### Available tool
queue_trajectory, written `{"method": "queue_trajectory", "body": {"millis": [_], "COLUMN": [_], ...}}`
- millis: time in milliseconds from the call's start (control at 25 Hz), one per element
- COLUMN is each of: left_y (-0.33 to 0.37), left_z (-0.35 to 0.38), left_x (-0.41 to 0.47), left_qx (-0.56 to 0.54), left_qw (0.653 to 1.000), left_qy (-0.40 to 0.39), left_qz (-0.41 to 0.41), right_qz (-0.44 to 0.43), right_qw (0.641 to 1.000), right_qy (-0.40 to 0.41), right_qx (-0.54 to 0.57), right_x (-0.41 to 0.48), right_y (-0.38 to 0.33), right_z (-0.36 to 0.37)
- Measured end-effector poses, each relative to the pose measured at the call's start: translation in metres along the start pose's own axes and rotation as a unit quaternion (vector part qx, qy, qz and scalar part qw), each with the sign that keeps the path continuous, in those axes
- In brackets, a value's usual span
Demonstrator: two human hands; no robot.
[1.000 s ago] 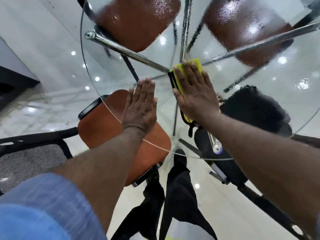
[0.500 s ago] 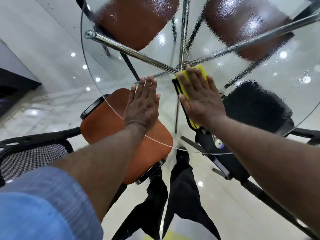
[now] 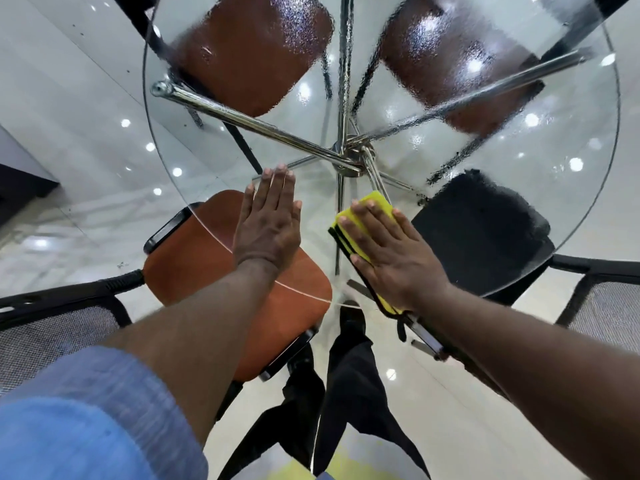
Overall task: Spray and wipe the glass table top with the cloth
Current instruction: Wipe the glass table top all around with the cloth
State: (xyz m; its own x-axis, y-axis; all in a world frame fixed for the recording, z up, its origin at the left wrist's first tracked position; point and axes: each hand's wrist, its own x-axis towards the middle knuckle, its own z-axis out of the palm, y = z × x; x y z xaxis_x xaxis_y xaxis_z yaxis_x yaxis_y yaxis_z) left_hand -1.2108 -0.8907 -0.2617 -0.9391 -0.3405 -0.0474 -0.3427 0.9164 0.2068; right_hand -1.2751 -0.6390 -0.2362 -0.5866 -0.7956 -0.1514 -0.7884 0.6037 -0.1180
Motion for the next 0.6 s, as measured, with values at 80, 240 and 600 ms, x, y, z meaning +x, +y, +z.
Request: {"method": "queue_trajectory", "body": {"millis": [80,240,600], "left_y": [-0.002,-0.003,-0.002], "left_z": [0.002,0.006,0.006], "left_x": [0.001,0.002,-0.001], "left_qx": [0.003,0.008,-0.004], "left_qw": [1.000,0.999,0.999], "left_qy": [0.010,0.032,0.036], "left_qz": [0.005,0.005,0.003], "right_qz": [0.019,-0.022,0.140], "right_qw": [1.000,0.999,0.989], "right_qy": [0.020,0.048,0.000], "right_qx": [0.004,-0.002,0.040], "right_x": [0.032,0.133,0.044], "right_y": [0.005,0.011,0.034], "right_z": [-0.005,-0.022,-0.019]}}
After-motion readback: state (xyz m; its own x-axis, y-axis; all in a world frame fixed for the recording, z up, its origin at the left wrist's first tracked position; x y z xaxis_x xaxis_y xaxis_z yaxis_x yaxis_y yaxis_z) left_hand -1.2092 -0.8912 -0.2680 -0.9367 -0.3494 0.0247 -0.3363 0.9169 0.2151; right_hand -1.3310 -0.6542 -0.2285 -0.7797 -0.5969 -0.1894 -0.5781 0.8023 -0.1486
